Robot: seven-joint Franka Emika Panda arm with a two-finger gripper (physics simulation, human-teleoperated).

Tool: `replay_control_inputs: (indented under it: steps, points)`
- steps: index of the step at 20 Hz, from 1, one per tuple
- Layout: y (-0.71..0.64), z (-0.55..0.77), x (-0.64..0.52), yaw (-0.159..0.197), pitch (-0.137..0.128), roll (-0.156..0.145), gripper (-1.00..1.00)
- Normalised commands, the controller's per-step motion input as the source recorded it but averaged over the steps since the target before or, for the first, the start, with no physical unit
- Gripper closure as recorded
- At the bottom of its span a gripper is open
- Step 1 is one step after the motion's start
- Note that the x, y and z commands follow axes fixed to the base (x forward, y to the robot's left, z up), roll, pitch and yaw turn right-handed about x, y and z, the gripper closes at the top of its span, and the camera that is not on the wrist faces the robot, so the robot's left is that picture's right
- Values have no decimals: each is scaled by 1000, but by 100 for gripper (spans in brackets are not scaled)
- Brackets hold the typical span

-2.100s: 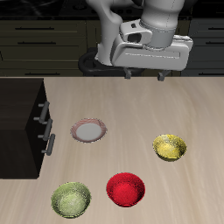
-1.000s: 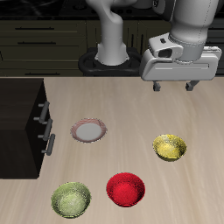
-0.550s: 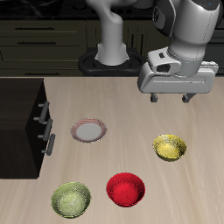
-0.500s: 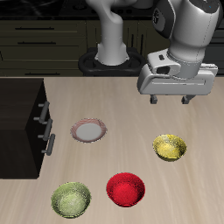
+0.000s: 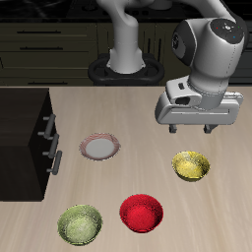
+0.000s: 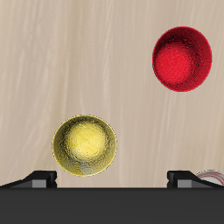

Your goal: Place the yellow bowl on the plate

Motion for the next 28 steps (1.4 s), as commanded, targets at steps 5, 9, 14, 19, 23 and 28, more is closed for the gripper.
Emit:
replay_control_inputs:
  steps: [5, 9, 14, 19, 23, 28]
  points:
    - [208, -337, 0, 5, 48, 25, -100]
    - [85, -326, -70, 7, 48, -9, -100]
    - [-92, -196, -31, 5, 29, -22, -100]
    - [-158, -244, -15, 2, 31, -27, -100]
    - [-53, -220, -8, 14, 19, -4, -100]
    - [-66, -294, -35, 21, -6, -21, -100]
